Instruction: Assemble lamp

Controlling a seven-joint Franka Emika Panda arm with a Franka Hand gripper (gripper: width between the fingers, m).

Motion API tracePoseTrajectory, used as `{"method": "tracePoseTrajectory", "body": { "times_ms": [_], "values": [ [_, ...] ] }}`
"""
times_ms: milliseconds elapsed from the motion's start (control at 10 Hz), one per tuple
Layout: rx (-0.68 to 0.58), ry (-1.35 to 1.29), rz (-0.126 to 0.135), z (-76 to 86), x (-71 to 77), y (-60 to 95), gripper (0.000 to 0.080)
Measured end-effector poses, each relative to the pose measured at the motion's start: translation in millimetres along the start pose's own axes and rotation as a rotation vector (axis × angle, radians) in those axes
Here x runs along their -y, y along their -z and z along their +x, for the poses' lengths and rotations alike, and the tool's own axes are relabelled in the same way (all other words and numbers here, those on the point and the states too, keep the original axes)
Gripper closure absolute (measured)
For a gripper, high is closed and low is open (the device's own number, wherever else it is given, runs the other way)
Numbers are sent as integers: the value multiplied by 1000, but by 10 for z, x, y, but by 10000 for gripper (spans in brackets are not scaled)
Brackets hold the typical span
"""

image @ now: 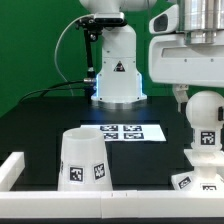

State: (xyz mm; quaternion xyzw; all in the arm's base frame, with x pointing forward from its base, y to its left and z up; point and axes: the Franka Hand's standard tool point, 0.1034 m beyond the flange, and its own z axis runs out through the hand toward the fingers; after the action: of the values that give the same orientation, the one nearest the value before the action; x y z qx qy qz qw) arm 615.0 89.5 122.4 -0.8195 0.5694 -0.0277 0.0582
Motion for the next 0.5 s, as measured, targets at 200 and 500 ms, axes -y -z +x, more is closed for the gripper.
{"method": "tracePoseTrajectory", "body": {
  "times_ms": [200,500],
  "values": [
    [82,-322,39,-7,6,-15,225],
    [95,-335,40,-17,2,-20,225]
  ]
}}
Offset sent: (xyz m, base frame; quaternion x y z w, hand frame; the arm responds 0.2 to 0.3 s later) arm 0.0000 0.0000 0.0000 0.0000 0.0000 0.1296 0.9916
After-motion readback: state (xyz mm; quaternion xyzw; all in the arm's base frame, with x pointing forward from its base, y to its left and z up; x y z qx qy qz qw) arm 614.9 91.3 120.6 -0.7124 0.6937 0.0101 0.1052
